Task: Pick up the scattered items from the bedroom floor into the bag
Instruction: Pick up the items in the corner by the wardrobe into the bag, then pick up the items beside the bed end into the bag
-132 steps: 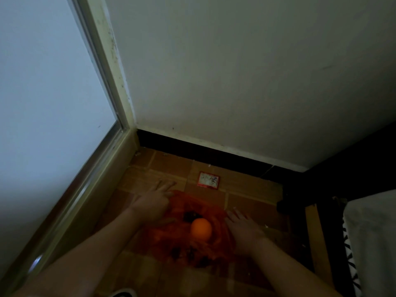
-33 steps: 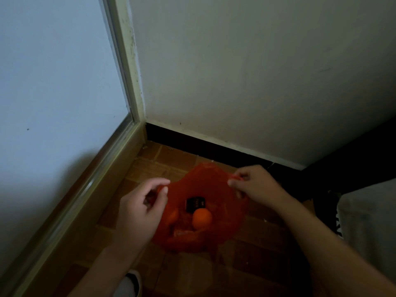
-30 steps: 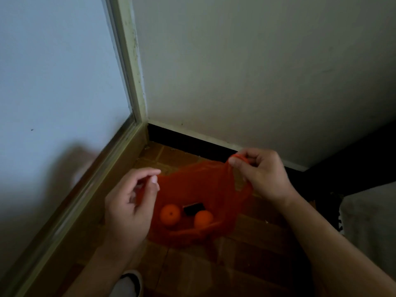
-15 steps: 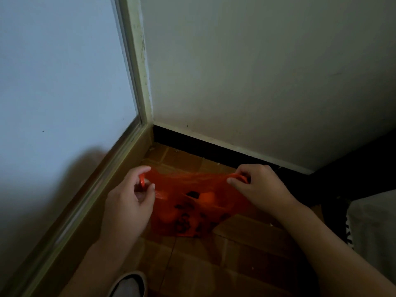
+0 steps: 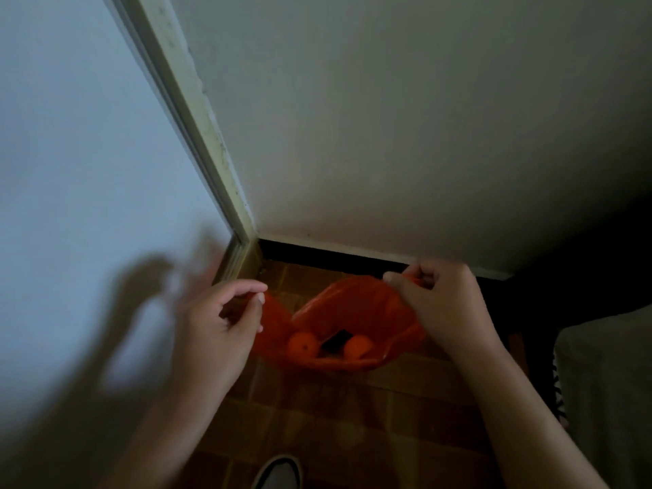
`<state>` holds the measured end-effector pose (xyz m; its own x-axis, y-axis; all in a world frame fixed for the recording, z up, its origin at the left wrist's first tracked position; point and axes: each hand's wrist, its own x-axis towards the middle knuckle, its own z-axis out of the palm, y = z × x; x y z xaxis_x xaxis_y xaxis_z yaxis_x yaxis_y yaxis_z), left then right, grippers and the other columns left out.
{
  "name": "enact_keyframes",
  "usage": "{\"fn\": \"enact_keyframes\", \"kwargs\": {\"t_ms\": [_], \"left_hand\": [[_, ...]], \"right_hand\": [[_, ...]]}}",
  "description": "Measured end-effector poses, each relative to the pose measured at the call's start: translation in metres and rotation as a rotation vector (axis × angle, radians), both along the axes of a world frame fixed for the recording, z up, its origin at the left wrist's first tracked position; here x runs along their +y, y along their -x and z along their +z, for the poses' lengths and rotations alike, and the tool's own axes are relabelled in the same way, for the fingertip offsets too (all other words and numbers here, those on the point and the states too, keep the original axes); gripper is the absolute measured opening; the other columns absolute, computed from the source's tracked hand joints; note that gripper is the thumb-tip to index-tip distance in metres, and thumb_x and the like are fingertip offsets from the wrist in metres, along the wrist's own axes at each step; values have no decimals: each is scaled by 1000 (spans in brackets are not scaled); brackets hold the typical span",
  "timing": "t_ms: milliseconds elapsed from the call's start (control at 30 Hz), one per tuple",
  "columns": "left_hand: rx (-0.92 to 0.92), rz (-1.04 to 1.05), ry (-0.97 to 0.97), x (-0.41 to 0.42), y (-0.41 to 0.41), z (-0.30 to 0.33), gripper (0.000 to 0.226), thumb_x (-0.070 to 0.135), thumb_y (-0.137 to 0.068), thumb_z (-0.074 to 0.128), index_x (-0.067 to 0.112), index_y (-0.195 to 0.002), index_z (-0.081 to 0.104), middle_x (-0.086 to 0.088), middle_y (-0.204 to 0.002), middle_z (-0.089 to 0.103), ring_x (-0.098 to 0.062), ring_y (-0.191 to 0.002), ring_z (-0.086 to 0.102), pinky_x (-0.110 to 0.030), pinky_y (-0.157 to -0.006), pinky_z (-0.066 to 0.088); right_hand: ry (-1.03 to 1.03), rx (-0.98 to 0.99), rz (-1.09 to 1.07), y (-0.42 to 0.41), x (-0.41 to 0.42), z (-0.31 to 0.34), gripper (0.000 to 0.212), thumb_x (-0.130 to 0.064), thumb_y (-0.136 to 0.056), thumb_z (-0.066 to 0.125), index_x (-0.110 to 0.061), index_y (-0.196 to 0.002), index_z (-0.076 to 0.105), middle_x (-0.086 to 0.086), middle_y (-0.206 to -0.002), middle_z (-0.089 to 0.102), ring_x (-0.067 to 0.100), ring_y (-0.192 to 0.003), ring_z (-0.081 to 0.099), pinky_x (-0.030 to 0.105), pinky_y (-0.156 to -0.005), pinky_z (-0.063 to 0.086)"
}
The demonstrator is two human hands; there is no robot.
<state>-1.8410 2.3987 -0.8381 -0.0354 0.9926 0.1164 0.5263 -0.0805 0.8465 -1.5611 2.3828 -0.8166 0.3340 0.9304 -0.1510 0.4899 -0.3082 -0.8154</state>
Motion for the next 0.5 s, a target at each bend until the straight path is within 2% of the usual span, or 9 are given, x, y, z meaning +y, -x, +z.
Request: {"fn": "enact_keyframes", "kwargs": {"t_ms": [67,133,233,300,333,500], "left_hand": [[5,-37,54,5,1,39,18,9,-95,72,24,-104,78,7,-83,74,-4,-65,72,-9,-60,53],[33,-78,82,6,4,82,20,8,-94,73,25,-103,78,10,-81,74,-5,-66,73,-13,-60,55],[81,-124,110,6,7,153,20,10,-92,76,27,-103,79,14,-81,73,-7,-71,73,-21,-62,58],[108,-149,109,6,7,204,20,10,-91,79,27,-102,79,17,-86,74,-5,-74,73,-25,-65,59],[124,-169,101,6,6,231,21,10,-90,80,26,-102,80,18,-89,75,-5,-76,72,-26,-67,59],[199,-320,13,8,-3,358,23,5,-87,80,18,-106,79,12,-97,75,0,-84,70,-21,-73,60]], "right_hand": [[69,-10,-16,0,-14,33,27,-41,-91,77,-24,-71,71,4,-65,68,19,-59,66,34,-52,50],[112,3,-44,-2,-25,73,22,-39,-92,77,-26,-75,71,0,-68,69,14,-63,66,27,-53,48],[140,14,-53,-3,-34,146,16,-36,-95,74,-30,-81,71,-5,-75,70,7,-69,65,25,-59,48],[146,8,-65,-3,-39,199,14,-32,-97,71,-30,-83,70,-8,-76,67,1,-72,61,14,-58,41],[139,1,-76,-2,-41,225,14,-30,-97,71,-30,-83,70,-9,-75,66,-1,-72,60,12,-56,40],[90,-40,-156,-3,-57,346,10,-26,-94,74,-29,-84,72,-12,-75,70,1,-75,63,12,-59,41]]}}
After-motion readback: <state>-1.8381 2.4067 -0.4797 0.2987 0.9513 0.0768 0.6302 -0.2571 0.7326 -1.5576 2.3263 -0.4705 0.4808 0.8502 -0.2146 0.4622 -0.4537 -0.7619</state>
